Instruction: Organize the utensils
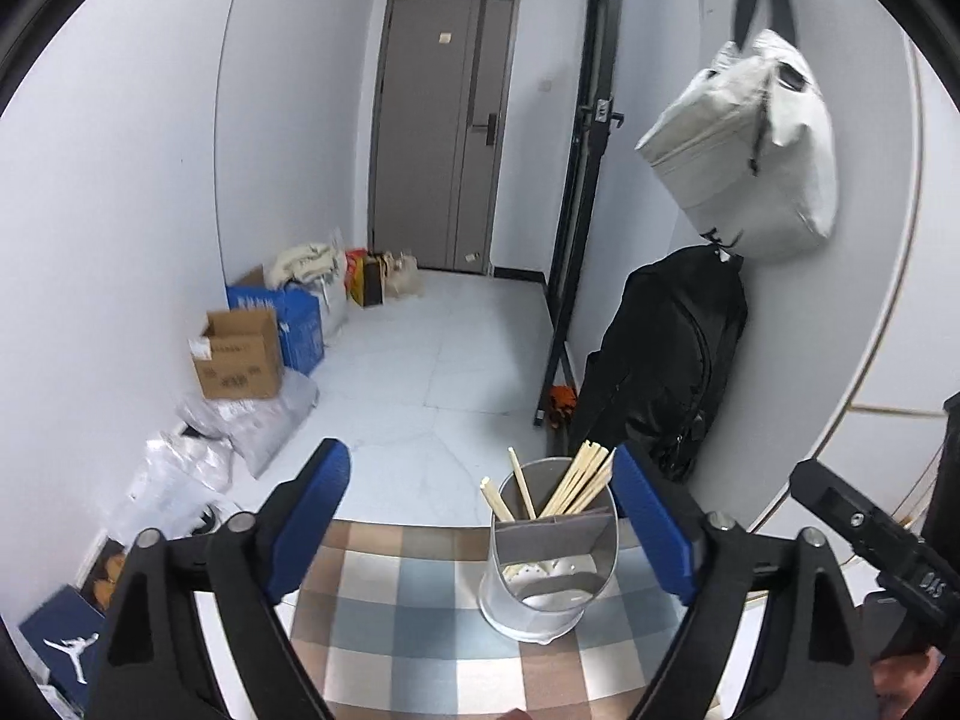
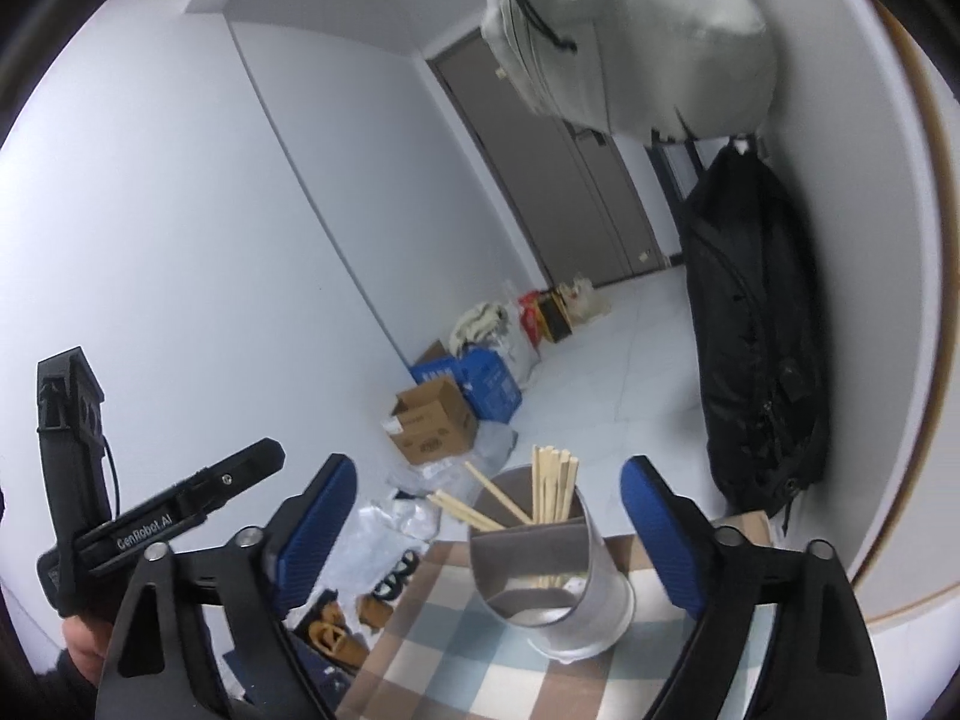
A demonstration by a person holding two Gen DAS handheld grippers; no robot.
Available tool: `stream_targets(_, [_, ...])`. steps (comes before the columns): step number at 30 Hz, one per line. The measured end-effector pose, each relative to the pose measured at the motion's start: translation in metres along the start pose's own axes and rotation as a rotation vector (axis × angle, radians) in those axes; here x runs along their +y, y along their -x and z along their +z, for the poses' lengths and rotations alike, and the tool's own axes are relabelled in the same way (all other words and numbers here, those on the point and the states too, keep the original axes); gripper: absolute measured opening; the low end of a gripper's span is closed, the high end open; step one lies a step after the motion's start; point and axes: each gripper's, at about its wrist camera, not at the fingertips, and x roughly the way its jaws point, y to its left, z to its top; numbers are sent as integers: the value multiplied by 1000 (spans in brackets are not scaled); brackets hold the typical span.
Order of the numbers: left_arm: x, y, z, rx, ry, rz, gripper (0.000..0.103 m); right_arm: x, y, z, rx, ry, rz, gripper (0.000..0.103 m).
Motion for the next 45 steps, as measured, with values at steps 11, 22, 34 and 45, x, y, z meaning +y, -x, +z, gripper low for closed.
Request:
stream_targets(11, [-16, 36, -22, -42, -13, 23, 100, 35, 52, -25, -74, 162, -65, 103])
stream_targets(22, [-22, 56, -43, -66, -15, 48, 100, 40, 67, -40, -67, 160, -70, 103])
stream_targets(34, [-23, 59, -47, -73, -18, 63, 100, 43, 71, -44, -72, 169, -73, 103])
stream_targets(45, [-21, 62, -50, -78, 1, 53, 100, 45, 74, -43, -72, 170, -75, 103])
